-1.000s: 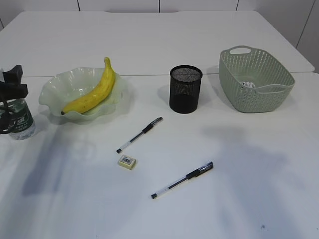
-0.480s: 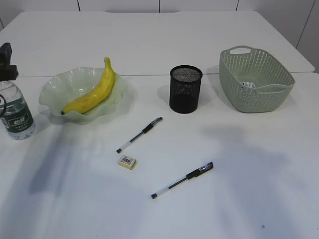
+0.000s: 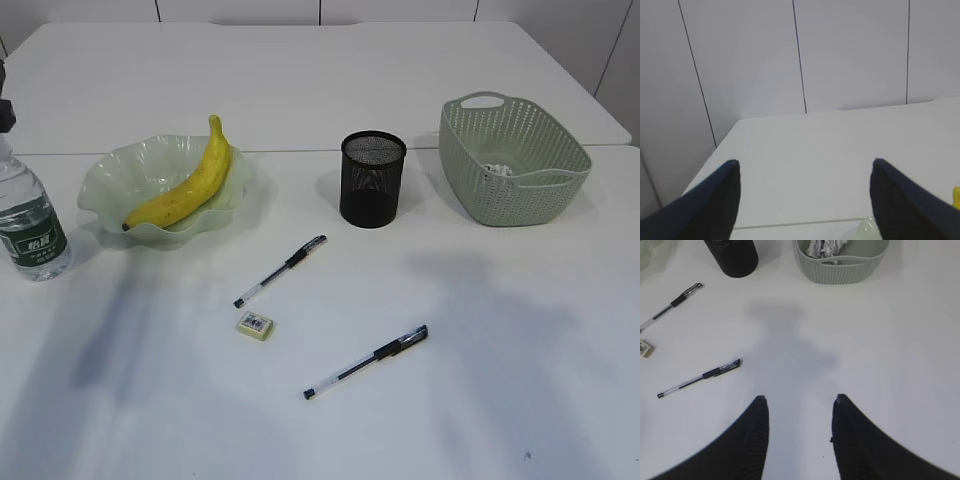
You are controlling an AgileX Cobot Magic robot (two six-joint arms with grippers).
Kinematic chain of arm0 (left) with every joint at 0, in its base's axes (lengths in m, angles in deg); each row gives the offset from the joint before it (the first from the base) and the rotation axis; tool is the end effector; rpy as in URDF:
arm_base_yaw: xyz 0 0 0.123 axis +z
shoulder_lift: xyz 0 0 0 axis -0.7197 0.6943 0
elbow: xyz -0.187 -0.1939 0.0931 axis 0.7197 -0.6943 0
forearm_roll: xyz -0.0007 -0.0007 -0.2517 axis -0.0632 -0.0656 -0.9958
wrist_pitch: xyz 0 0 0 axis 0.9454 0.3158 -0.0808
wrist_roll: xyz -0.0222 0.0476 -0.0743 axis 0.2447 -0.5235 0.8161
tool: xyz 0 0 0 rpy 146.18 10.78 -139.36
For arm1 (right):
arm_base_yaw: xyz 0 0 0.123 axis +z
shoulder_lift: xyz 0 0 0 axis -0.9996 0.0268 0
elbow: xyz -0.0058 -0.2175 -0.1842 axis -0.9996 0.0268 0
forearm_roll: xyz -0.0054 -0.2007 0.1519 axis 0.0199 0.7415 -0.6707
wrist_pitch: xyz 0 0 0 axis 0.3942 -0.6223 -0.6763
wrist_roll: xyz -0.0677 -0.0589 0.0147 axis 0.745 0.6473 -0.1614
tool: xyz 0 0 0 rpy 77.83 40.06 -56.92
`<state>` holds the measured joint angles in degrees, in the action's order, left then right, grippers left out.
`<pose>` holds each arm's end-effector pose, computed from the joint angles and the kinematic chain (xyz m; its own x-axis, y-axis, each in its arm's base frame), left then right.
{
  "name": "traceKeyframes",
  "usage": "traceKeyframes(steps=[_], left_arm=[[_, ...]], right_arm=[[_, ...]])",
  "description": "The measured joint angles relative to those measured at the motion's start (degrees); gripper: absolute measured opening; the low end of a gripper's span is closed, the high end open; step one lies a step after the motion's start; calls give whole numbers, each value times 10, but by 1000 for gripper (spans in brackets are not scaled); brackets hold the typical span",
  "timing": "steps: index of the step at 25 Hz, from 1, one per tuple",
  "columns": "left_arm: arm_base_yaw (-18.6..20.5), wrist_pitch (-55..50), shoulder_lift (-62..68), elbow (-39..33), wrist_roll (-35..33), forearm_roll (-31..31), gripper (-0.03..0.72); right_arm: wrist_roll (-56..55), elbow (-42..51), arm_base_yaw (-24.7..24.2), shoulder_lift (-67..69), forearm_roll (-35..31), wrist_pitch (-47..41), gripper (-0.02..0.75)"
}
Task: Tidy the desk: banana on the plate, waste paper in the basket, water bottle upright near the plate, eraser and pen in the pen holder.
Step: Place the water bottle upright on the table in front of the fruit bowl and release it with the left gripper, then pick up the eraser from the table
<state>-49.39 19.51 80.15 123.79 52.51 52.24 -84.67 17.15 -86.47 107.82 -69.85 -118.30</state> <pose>0.3085 -0.0045 0.2292 0.0781 0.0802 -0.9937 -0.0981 0.9925 0.0724 0.1857 0.0123 0.3920 -0.7905 -0.0461 -0.6107 -0.0891 0.9952 0.0401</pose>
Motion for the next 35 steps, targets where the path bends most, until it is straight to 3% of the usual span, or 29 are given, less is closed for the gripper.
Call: traceKeyframes(steps=[7, 12, 23, 30, 35], left_arm=[[0, -116, -121, 0, -4, 0, 573], [0, -186, -189, 0, -46, 0, 573], [0, -312, -317, 0, -61, 0, 573], [0, -361, -332, 0, -61, 0, 573], [0, -366, -334, -1, -61, 0, 572]], right_arm=[[2, 0, 0, 0, 0, 6, 314], [6, 0, 0, 6, -4, 11, 314], [198, 0, 0, 48, -230, 52, 314], [250, 0, 2, 100, -244, 56, 314], [301, 0, 35, 144, -241, 59, 314]])
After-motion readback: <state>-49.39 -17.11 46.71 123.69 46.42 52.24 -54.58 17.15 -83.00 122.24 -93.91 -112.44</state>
